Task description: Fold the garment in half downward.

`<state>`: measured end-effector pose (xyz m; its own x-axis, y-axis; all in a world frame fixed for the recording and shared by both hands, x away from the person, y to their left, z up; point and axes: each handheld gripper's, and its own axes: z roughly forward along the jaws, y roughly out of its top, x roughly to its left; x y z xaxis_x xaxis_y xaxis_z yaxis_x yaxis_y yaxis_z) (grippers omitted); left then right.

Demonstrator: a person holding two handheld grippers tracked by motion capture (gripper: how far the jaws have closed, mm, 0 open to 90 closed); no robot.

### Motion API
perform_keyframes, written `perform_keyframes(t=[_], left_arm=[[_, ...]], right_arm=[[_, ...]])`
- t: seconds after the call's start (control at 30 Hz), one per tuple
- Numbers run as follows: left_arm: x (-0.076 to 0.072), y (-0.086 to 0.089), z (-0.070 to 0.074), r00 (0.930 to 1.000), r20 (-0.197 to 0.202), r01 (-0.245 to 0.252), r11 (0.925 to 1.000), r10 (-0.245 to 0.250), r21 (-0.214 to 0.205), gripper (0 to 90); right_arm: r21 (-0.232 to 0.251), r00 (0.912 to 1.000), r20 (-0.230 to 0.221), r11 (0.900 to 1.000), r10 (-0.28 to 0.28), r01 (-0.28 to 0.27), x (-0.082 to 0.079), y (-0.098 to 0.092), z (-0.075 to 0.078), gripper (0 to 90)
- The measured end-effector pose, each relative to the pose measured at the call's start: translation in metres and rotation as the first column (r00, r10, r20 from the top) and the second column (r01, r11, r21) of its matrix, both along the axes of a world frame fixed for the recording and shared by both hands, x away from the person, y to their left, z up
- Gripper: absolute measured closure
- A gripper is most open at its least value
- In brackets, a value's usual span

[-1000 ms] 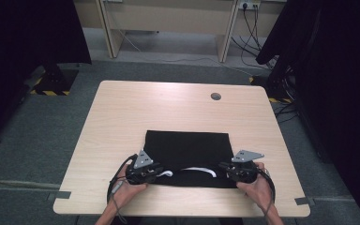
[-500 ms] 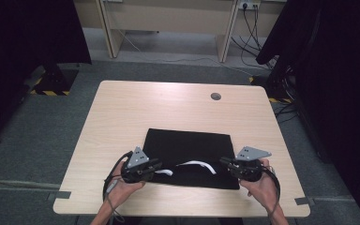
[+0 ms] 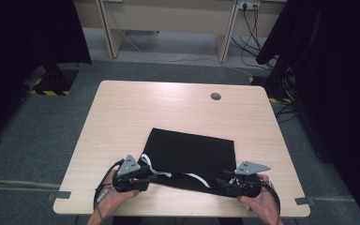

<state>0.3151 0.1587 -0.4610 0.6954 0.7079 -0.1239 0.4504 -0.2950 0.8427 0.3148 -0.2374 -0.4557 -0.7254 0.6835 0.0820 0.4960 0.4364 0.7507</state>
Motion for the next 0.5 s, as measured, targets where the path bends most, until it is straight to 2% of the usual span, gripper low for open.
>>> perform_keyframes(t=[0.07, 0.1, 0.2, 0.27, 0.4, 0.47, 0.5], left_arm=[[0.006, 0.001, 0.006, 0.9987, 0.028, -0.043, 0.999, 0.043, -0.015, 42.3], [0.011, 0.0, 0.007, 0.9973, 0.032, -0.066, 0.9978, 0.066, -0.009, 40.8], [0.025, -0.007, 0.006, 0.9958, 0.011, -0.091, 0.9959, 0.091, 0.007, 37.2], [0.032, -0.014, 0.001, 0.9944, -0.008, -0.105, 0.993, 0.106, 0.054, 34.3], [0.038, -0.02, -0.011, 0.9933, -0.044, -0.101, 0.9864, 0.107, 0.13, 30.2], [0.038, -0.02, -0.016, 0.9909, -0.063, -0.109, 0.9842, 0.119, 0.139, 29.1], [0.037, -0.019, -0.017, 0.9907, -0.07, -0.107, 0.9851, 0.117, 0.135, 28.8]], right_arm=[[0.027, 0.9993, 0.017, 0.9991, -0.033, 0.032, 0.002, -0.002, 0.007, 51.9], [0.037, 0.9985, 0.024, 0.9981, -0.049, 0.048, 0.004, -0.003, 0.01, 50.4], [0.041, 0.995, 0.021, 0.9944, -0.098, 0.097, 0.016, -0.004, 0.012, 45.8], [0.042, 0.9915, 0.002, 0.9906, -0.13, 0.13, 0.024, -0.004, 0.009, 43.6], [-0.031, 0.9909, -0.035, 0.9912, -0.13, 0.129, 0.032, 0.0, -0.006, 40.2], [-0.066, 0.989, -0.039, 0.988, -0.142, 0.14, 0.033, 0.0, -0.015, 38.6], [-0.057, 0.9899, -0.018, 0.9886, -0.141, 0.139, 0.032, -0.001, -0.018, 38.5]])
